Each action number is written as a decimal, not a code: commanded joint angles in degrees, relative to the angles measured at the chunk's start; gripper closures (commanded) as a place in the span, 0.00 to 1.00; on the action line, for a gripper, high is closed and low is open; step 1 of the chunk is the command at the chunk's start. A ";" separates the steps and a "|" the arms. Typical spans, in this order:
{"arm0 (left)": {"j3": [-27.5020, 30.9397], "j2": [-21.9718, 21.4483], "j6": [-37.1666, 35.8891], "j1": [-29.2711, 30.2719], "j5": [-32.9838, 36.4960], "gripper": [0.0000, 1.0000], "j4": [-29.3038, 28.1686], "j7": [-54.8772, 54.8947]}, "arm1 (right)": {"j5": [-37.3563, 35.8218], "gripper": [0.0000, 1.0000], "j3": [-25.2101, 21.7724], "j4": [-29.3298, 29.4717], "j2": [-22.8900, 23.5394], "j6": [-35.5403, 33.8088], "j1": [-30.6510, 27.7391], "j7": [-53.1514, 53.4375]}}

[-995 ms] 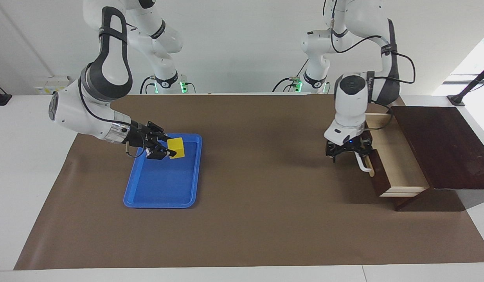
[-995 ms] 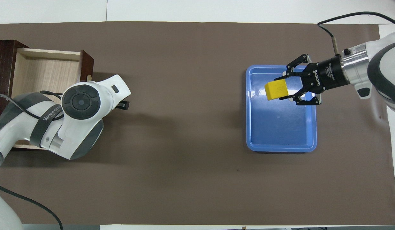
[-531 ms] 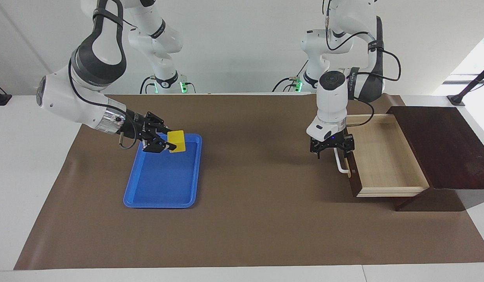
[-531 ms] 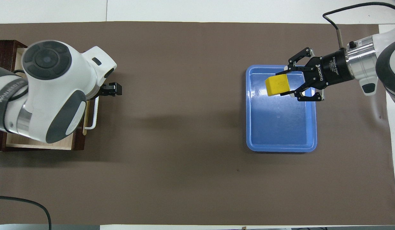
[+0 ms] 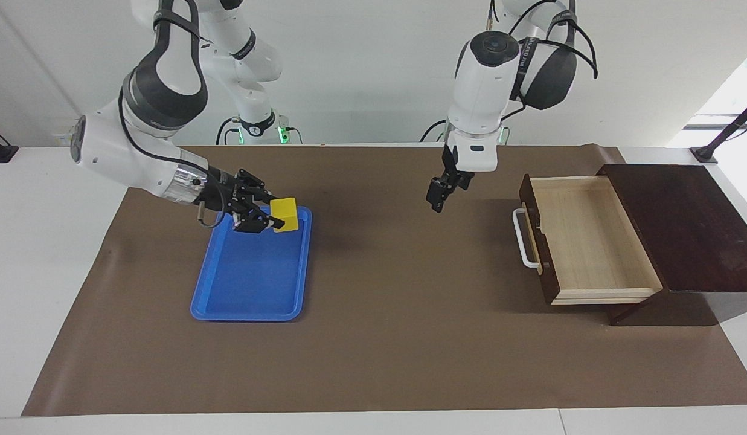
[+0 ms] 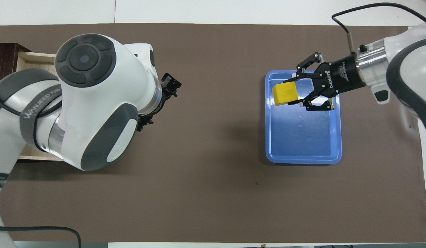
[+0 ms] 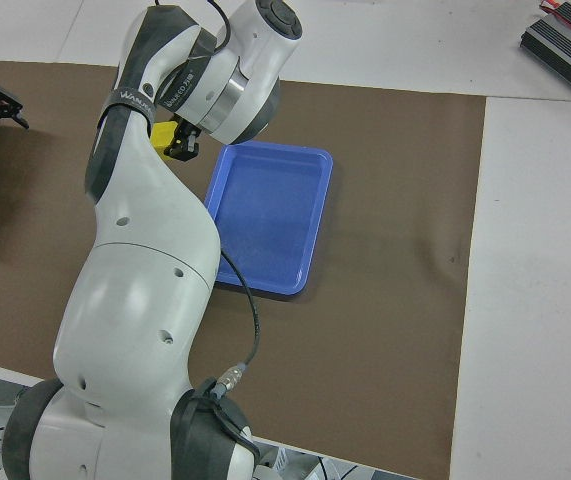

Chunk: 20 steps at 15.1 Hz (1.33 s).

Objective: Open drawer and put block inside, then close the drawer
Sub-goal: 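Lift the block with the right gripper while the left gripper reaches toward it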

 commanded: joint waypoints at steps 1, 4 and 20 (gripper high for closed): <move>0.99 8.24 -0.50 -4.89 -1.35 0.00 10.61 -20.83 | 1.35 1.00 0.39 -0.96 -0.29 6.50 5.64 5.99; 0.99 9.94 4.66 -5.25 -3.88 0.00 11.79 -38.43 | 3.72 1.00 0.39 -1.67 -0.47 9.33 8.30 8.20; 1.08 8.09 15.41 -9.82 -5.57 0.39 5.28 -52.54 | 5.05 1.00 0.39 -2.02 -0.82 11.09 10.85 10.66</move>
